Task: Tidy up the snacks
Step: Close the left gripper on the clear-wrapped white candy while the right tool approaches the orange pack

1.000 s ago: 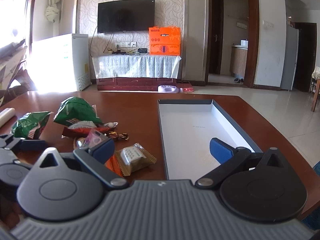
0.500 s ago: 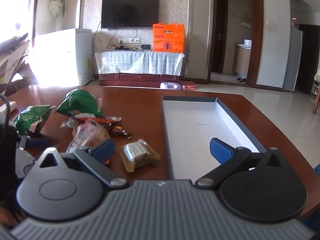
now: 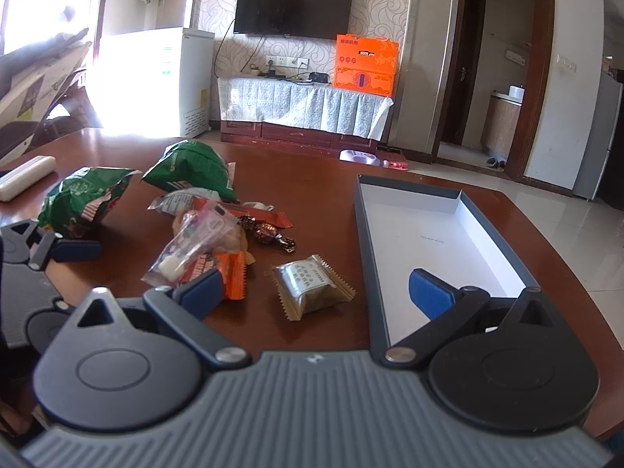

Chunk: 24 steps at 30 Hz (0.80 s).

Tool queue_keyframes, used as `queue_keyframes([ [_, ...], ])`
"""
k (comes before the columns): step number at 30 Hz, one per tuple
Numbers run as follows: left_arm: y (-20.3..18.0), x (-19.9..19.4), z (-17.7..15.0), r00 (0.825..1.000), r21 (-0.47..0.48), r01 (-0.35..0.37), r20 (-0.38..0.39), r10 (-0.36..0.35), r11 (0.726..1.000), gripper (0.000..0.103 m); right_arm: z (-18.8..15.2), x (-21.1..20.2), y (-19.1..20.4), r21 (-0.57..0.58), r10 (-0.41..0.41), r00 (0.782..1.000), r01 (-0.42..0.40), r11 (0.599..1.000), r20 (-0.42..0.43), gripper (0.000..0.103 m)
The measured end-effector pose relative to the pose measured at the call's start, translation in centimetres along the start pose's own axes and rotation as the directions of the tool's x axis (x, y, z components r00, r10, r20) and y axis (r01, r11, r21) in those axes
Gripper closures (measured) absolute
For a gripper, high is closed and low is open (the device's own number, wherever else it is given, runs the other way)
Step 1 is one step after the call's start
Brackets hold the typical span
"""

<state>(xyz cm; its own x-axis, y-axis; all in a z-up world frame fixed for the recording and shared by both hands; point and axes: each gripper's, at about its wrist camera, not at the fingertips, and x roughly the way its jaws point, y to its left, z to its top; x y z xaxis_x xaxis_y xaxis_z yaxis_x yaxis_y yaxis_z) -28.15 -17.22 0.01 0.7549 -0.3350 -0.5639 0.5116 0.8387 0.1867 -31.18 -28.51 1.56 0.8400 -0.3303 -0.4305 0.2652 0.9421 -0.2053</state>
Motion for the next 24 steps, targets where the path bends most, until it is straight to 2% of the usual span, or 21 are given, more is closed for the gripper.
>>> queue_keyframes([
  [4, -0.6, -0.4, 0.0, 0.999, 0.0, 0.037, 0.009, -0.037, 0.999, 0.002, 0.0, -0.1, 0.2, -0.002, 0.042, 0.999, -0.042, 0.999, -0.008, 0.002],
  [8, -0.7, -0.3, 0.4, 0.996, -0.008, 0.093, 0.015, -0.093, 0.996, 0.002, 0.0, -0.1, 0.2, -0.028, 0.034, 0.999, -0.035, 0.999, -0.024, 0.003],
  [11, -0.5, 0.1, 0.8, 0.989, -0.023, 0.148, 0.0, -0.148, 0.989, 0.002, 0.0, -0.4, -0.6, 0.0, 0.038, 0.999, -0.038, 0.999, -0.027, 0.003],
  [14, -0.9, 0.5, 0.9, 0.986, 0.0, 0.167, -0.019, -0.167, 0.986, 0.003, 0.1, -0.6, -1.4, 0.026, 0.045, 0.999, -0.044, 0.999, -0.025, 0.003],
  [15, -0.9, 0.5, 1.0, 0.984, 0.005, 0.177, -0.01, -0.177, 0.984, 0.007, 0.2, -0.6, -1.6, 0.031, 0.045, 0.999, -0.044, 0.999, -0.026, 0.003],
  [16, -0.8, 0.6, 1.1, 0.982, 0.001, 0.19, -0.007, -0.19, 0.982, 0.019, 0.2, -0.6, -1.7, 0.034, 0.044, 0.999, -0.043, 0.998, -0.028, 0.003],
  [19, 0.0, 0.9, 1.5, 0.971, -0.053, 0.239, -0.016, -0.24, 0.97, 0.04, 0.3, -0.9, -1.9, 0.04, 0.044, 0.999, -0.043, 0.998, -0.024, 0.003],
  [24, 0.7, 1.2, 1.9, 0.969, -0.092, 0.246, -0.009, -0.248, 0.965, 0.043, 0.5, -1.1, -1.8, 0.038, 0.059, 0.998, -0.059, 0.998, -0.017, 0.003],
])
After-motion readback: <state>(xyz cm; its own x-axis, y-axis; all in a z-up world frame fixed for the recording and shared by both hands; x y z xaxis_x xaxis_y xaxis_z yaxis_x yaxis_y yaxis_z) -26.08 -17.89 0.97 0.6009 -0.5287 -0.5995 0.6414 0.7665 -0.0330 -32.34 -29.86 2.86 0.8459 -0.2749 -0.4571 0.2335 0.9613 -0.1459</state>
